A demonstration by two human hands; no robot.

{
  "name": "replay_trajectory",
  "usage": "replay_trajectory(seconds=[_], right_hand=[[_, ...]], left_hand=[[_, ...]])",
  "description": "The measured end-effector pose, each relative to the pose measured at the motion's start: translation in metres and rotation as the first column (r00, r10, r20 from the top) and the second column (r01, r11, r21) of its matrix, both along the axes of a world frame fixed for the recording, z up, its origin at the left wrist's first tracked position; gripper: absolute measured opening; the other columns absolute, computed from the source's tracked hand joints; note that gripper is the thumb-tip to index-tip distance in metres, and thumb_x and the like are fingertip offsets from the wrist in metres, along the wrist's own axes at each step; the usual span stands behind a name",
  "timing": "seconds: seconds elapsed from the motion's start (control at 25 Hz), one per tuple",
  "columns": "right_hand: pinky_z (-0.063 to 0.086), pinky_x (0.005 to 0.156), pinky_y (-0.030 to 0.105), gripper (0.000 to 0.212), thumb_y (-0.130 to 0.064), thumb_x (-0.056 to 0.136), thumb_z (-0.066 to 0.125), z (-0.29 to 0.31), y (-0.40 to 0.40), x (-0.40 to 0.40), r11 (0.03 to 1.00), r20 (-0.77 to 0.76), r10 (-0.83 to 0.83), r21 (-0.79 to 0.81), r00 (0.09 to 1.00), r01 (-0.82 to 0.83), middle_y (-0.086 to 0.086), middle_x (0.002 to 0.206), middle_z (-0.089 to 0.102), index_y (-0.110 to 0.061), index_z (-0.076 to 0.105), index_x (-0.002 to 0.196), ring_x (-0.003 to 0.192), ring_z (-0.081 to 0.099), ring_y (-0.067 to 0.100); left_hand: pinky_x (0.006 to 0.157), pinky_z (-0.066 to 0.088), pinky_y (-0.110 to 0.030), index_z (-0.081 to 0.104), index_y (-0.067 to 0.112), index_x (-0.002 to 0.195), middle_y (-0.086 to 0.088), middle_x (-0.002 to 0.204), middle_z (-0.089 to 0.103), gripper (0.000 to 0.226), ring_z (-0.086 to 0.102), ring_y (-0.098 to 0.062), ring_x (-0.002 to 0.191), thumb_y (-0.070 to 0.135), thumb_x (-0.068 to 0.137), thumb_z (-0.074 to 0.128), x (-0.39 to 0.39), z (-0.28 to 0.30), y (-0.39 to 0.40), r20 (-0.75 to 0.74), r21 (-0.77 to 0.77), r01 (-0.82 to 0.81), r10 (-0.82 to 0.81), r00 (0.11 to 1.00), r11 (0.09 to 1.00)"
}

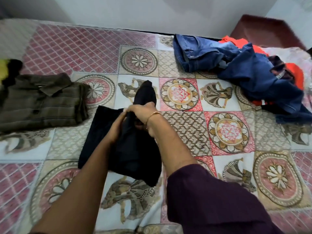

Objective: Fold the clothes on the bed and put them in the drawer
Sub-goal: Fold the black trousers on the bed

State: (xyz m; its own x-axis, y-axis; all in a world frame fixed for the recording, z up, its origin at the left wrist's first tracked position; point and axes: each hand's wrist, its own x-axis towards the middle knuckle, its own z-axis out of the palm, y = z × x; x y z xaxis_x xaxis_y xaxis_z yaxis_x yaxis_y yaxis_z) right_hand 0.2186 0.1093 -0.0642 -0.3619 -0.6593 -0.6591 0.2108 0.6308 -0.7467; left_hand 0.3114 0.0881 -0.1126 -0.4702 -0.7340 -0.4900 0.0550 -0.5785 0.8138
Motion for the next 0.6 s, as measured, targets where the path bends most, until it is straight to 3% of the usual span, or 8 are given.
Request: replay_trajectory(seconds=[0.08, 0.12, 0.2, 0.24, 0.32, 0.44, 0.52, 0.6], right_hand=[[0.050, 0.059, 0.029, 0.051, -0.018, 0.091, 0.056, -0.003, -0.022, 0.043, 0.996, 0.131, 0.048, -0.082, 0.990, -0.037, 0.009, 0.080, 0.054, -0.009, 0.027, 0.133, 0.064, 0.056, 0.018], [0.051, 0.069, 0.032, 0.047, -0.016, 0.094, 0.052, -0.008, -0.027, 0.061, 0.991, 0.137, 0.052, -0.127, 0.989, -0.035, 0.010, 0.082, 0.055, -0.010, 0.029, 0.135, 0.072, 0.059, 0.023], [0.043, 0.089, 0.036, 0.037, -0.018, 0.096, 0.047, -0.030, -0.027, 0.081, 0.983, -0.255, 0.083, -0.137, 0.963, -0.121, 0.013, 0.106, 0.060, -0.012, 0.043, 0.132, 0.104, 0.057, 0.028], [0.036, 0.099, 0.038, 0.037, -0.025, 0.096, 0.045, -0.045, -0.020, 0.083, 0.981, -0.552, 0.138, -0.039, 0.822, -0.190, 0.010, 0.125, 0.055, -0.017, 0.047, 0.132, 0.122, 0.047, 0.028], [0.015, 0.112, 0.048, 0.045, -0.040, 0.097, 0.038, -0.070, -0.002, 0.087, 0.929, -0.785, 0.315, 0.141, 0.534, -0.342, 0.002, 0.151, 0.029, -0.028, 0.040, 0.140, 0.143, 0.015, 0.023], [0.004, 0.112, 0.060, 0.058, -0.053, 0.092, 0.022, -0.093, 0.003, 0.097, 0.820, -0.814, 0.444, 0.201, 0.375, -0.535, 0.001, 0.158, 0.014, -0.031, 0.033, 0.144, 0.146, -0.001, 0.026], [0.021, 0.104, 0.066, 0.065, -0.054, 0.085, 0.018, -0.101, 0.000, 0.101, 0.803, -0.863, 0.451, 0.282, 0.227, -0.525, 0.007, 0.151, 0.033, -0.027, 0.047, 0.137, 0.142, 0.022, 0.033], [0.039, 0.089, 0.067, 0.062, -0.050, 0.079, 0.027, -0.107, 0.001, 0.105, 0.777, -0.837, 0.527, 0.405, 0.148, -0.482, 0.009, 0.138, 0.051, -0.025, 0.062, 0.123, 0.128, 0.046, 0.036]], left_hand=[[0.042, 0.047, -0.013, 0.063, 0.002, 0.065, 0.002, 0.045, 0.062, 0.024, 0.058, 0.000, 0.041, 0.026, 0.073, 0.063, 0.037, 0.007, -0.023, -0.071, 0.093, -0.118, 0.125, 0.990, 0.989], [0.047, 0.051, -0.017, 0.070, 0.003, 0.072, -0.003, 0.058, 0.069, 0.033, 0.064, -0.006, 0.050, 0.035, 0.067, 0.065, 0.063, 0.004, -0.029, -0.099, 0.163, -0.089, 0.106, 0.989, 0.983], [0.057, 0.055, -0.020, 0.075, 0.012, 0.079, -0.009, 0.086, 0.073, 0.027, 0.068, -0.012, 0.063, 0.029, 0.084, 0.056, 0.110, -0.009, -0.032, 0.061, 0.186, -0.026, 0.015, 0.998, 0.982], [0.059, 0.053, -0.020, 0.073, 0.012, 0.083, -0.012, 0.095, 0.072, 0.022, 0.068, -0.012, 0.065, 0.017, 0.089, 0.053, 0.124, -0.018, -0.034, 0.218, 0.159, 0.021, -0.056, 0.974, 0.987], [0.055, 0.050, -0.019, 0.063, 0.011, 0.086, -0.013, 0.090, 0.069, 0.018, 0.064, -0.015, 0.065, -0.001, 0.089, 0.050, 0.130, -0.031, -0.037, 0.396, 0.081, 0.061, -0.088, 0.914, 0.995], [0.067, 0.049, -0.032, 0.048, 0.008, 0.107, -0.021, 0.108, 0.060, 0.023, 0.059, -0.030, 0.087, 0.002, 0.087, 0.056, 0.112, -0.040, -0.053, 0.667, -0.053, 0.069, -0.016, 0.745, 0.996], [0.086, 0.044, -0.041, 0.039, 0.007, 0.124, -0.021, 0.123, 0.051, 0.046, 0.053, -0.036, 0.111, 0.009, 0.083, 0.061, 0.095, -0.040, -0.052, 0.866, -0.188, 0.264, 0.033, 0.498, 0.946], [0.093, 0.040, -0.041, 0.045, 0.009, 0.125, -0.016, 0.130, 0.045, 0.043, 0.047, -0.035, 0.119, 0.008, 0.084, 0.058, 0.086, -0.042, -0.044, 0.825, -0.467, 0.367, 0.248, 0.507, 0.804]])
